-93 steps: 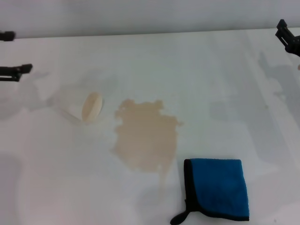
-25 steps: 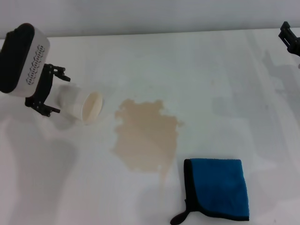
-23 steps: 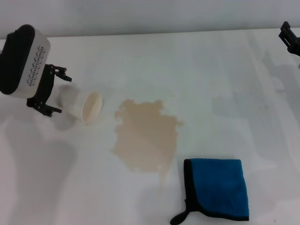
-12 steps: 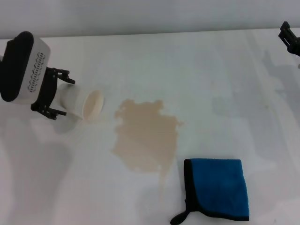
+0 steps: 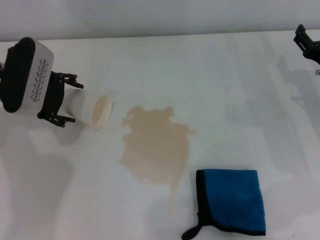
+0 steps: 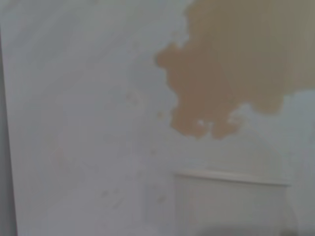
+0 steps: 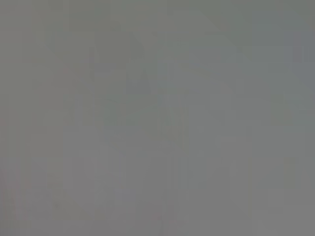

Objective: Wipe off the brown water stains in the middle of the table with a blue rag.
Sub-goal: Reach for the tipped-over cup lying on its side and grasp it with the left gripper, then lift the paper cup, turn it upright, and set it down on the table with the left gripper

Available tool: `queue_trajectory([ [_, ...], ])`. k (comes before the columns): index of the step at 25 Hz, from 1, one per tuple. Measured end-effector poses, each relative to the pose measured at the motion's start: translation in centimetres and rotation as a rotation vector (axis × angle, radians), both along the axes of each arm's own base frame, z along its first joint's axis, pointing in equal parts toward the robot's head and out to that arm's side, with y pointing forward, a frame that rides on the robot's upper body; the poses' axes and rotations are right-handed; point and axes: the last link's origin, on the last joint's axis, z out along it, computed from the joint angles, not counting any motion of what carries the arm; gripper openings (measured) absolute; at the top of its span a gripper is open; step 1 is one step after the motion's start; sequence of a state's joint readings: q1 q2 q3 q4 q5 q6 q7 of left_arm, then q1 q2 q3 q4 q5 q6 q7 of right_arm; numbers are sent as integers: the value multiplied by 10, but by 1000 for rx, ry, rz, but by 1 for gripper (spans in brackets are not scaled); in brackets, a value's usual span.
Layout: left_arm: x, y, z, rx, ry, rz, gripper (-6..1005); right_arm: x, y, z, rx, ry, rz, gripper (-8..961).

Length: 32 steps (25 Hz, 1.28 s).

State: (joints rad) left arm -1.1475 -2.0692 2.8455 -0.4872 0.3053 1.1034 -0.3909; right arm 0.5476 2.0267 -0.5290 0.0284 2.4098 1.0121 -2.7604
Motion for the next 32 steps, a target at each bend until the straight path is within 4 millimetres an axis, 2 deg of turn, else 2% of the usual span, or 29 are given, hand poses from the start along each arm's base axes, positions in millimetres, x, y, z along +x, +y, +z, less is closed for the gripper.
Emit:
queue_trajectory([
  [19, -6, -5, -15, 18, -42, -3, 877, -1, 1, -1, -6, -4, 5, 870],
  [25, -7, -5, -16, 34, -60, -7, 763, -1, 1, -1, -7, -4, 2, 870],
  [32, -3, -4, -18, 57, -112, 7, 707, 0, 1, 0, -4, -5, 2, 870],
])
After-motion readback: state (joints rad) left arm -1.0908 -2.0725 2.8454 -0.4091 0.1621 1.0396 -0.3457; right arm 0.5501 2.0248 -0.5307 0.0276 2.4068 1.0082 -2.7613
